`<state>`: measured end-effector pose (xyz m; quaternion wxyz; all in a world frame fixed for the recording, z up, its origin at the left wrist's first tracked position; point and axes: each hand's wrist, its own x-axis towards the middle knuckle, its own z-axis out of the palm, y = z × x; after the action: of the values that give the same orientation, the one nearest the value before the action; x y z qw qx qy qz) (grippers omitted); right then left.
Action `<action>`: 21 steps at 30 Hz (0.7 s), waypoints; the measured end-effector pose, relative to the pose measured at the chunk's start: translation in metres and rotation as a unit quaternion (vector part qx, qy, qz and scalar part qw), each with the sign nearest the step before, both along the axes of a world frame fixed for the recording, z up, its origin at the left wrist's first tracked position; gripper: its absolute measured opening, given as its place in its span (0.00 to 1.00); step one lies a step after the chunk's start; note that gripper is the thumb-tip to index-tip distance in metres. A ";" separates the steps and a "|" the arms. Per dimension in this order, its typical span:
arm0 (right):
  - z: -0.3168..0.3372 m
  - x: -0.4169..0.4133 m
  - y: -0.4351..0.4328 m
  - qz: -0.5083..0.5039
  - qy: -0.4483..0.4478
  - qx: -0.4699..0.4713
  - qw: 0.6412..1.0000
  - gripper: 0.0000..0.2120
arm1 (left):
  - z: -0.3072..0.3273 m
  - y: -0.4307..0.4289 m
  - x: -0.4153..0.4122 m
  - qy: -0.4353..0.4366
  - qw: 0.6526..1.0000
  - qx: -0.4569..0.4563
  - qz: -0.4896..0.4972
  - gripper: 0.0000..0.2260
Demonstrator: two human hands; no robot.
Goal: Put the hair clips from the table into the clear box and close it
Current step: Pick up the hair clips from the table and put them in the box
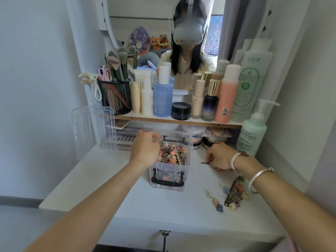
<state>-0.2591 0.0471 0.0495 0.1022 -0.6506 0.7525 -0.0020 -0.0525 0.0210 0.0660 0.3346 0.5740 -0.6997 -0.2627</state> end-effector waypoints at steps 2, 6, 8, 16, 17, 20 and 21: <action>0.002 0.002 0.001 -0.001 -0.006 0.014 1.000 0.10 | 0.000 0.001 0.000 -0.002 1.000 0.001 0.002 0.13; 0.005 0.007 0.007 0.009 -0.017 0.030 0.999 0.07 | 0.000 0.002 0.001 -0.003 1.000 -0.002 0.002 0.13; 0.014 0.006 0.009 0.024 -0.021 0.006 0.999 0.09 | 0.001 0.003 0.001 -0.004 1.000 -0.002 0.003 0.13; 0.064 0.042 0.005 0.107 -0.308 -0.124 0.937 0.05 | 0.000 0.006 -0.001 0.001 1.000 0.004 0.005 0.13; 0.063 0.047 0.005 0.119 -0.291 -0.114 0.943 0.05 | 0.000 0.007 -0.001 0.002 1.000 0.003 0.004 0.13; 0.063 0.039 0.006 0.094 -0.297 -0.137 0.940 0.08 | 0.000 0.007 -0.001 0.001 1.000 0.001 0.003 0.13; 0.062 0.033 0.007 0.077 -0.308 -0.147 0.937 0.09 | 0.000 0.007 0.000 0.000 1.000 0.001 0.003 0.13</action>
<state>-0.2257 0.0541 0.1115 0.2321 -0.6816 0.6230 -0.3057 -0.0527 0.0276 0.0658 0.3349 0.5760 -0.6981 -0.2622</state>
